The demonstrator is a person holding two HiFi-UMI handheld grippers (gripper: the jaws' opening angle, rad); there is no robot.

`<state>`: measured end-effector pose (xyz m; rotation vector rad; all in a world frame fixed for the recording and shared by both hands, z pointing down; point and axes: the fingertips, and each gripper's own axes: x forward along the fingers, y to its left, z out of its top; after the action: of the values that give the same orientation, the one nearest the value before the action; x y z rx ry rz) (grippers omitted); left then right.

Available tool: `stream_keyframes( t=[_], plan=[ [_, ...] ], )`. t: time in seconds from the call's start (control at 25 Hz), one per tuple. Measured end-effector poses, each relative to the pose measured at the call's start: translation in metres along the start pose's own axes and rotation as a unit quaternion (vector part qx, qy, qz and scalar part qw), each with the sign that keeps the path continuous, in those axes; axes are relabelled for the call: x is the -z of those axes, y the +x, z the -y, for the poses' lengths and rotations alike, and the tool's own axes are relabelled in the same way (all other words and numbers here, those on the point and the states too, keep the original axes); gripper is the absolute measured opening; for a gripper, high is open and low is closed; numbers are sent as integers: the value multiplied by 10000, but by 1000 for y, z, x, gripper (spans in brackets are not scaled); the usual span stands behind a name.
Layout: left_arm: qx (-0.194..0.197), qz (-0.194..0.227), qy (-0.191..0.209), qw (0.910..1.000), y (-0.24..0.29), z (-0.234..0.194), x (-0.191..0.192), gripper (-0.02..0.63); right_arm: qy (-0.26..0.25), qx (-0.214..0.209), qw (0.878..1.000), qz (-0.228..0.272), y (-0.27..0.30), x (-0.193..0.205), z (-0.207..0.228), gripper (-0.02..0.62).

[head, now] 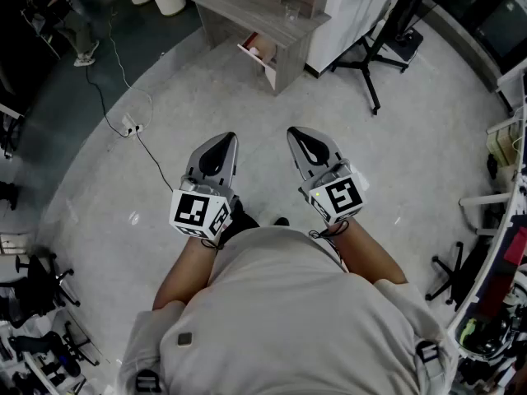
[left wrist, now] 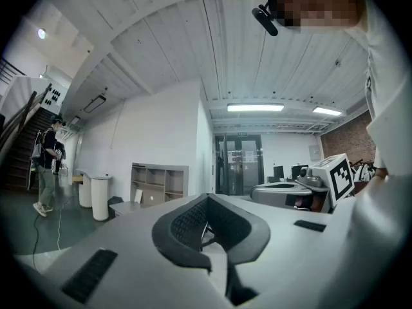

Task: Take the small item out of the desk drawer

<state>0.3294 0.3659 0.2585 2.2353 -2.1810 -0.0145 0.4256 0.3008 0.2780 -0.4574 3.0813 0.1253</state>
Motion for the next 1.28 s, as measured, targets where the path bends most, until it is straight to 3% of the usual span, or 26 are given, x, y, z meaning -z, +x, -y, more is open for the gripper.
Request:
stream_keyframes(
  t=[0.56,0.88,1.28],
  plan=[
    [26,-74,-81,9999,4,-33,9,12,123,86,9998,-139,24,13,-2,18],
    [49,-185,-220,9996,17,-93,25,12,221,6,9994,-250,81,25,-10,18],
    [267,-116,-172,9994,32,-220,17,12,115,87,9993,-355,211,29,-30,19]
  ],
)
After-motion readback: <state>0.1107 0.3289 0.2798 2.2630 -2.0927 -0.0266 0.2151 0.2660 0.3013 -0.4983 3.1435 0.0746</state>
